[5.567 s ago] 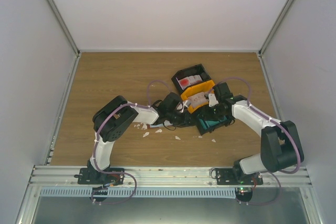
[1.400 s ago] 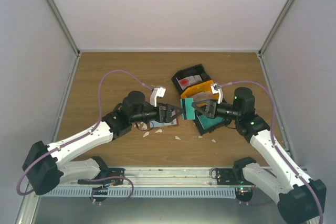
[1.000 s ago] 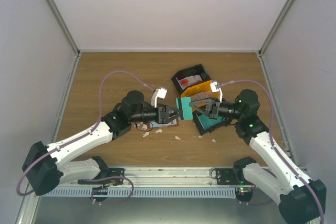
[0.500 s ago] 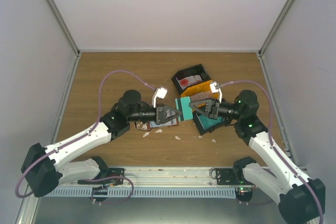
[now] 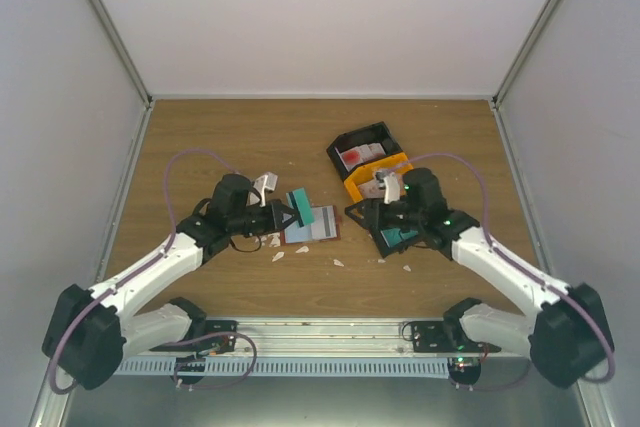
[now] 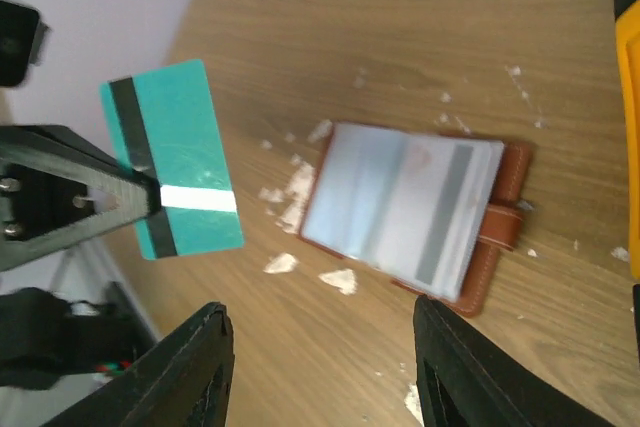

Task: Put the credit cards into the card holder
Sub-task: Pick up the credit card from the storage box, then insert the credit card into the card holder.

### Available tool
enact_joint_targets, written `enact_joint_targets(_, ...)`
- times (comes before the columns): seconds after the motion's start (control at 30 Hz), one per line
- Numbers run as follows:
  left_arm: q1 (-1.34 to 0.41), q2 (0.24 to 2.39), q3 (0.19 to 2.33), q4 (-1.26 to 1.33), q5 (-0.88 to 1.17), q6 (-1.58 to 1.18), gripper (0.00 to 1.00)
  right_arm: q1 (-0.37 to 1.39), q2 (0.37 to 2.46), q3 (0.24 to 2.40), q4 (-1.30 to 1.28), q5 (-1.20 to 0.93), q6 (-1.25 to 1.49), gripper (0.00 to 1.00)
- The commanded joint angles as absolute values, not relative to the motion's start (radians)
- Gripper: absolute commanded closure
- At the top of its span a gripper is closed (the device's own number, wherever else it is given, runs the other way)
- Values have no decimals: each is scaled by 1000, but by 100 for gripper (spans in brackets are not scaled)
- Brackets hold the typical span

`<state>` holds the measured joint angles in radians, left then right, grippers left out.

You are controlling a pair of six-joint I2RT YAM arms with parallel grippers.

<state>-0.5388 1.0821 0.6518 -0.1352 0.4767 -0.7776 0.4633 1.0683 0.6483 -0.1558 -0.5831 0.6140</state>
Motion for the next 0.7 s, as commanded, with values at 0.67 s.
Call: enact_joint_targets(0.67,-410,1450,625,67,630,-670,100,732,1728,1033,-456,4,401,42)
